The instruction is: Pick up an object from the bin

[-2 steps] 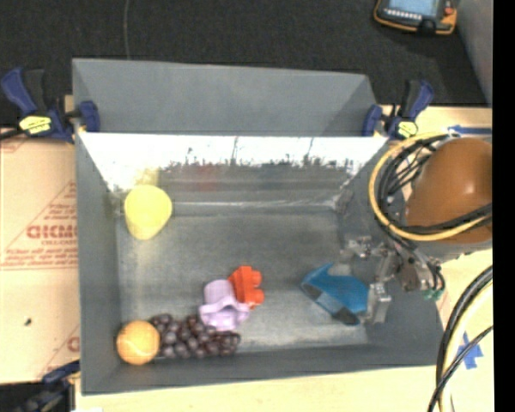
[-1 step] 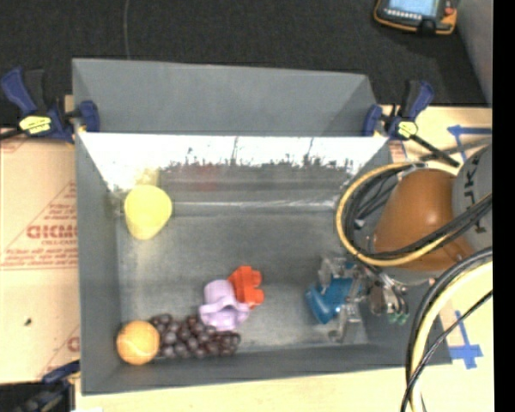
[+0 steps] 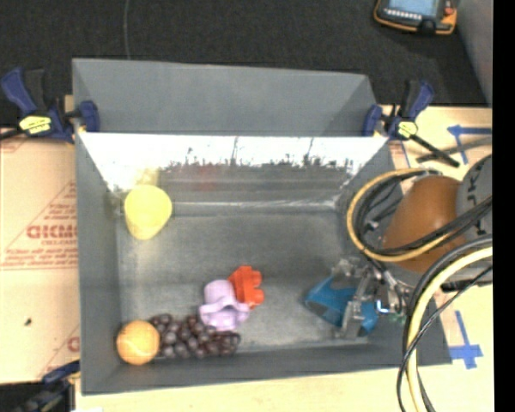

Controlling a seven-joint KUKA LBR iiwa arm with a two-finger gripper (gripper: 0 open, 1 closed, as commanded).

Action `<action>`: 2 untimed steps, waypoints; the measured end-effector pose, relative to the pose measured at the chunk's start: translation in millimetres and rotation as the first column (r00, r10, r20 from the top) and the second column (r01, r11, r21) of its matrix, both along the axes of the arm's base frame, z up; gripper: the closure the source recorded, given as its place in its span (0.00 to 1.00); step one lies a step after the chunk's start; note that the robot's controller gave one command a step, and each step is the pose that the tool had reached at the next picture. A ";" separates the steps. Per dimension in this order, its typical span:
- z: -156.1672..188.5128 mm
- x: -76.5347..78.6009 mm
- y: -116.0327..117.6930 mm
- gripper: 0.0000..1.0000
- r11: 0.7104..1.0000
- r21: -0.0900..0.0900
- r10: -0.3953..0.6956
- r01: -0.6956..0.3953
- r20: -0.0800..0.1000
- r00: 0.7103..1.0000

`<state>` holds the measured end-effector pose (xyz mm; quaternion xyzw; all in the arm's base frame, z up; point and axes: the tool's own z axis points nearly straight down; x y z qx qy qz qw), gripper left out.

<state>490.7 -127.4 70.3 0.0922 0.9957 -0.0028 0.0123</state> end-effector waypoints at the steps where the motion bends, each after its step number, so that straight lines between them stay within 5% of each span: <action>1: -0.9 12.2 13.1 1.00 1.000 0.005 0.026 -0.026 -0.012 1.000; 2: -1.0 12.1 13.2 1.00 1.000 0.005 0.027 -0.027 -0.013 1.000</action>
Offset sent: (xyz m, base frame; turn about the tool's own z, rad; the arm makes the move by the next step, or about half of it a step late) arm 0.0000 0.0000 0.0000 0.0000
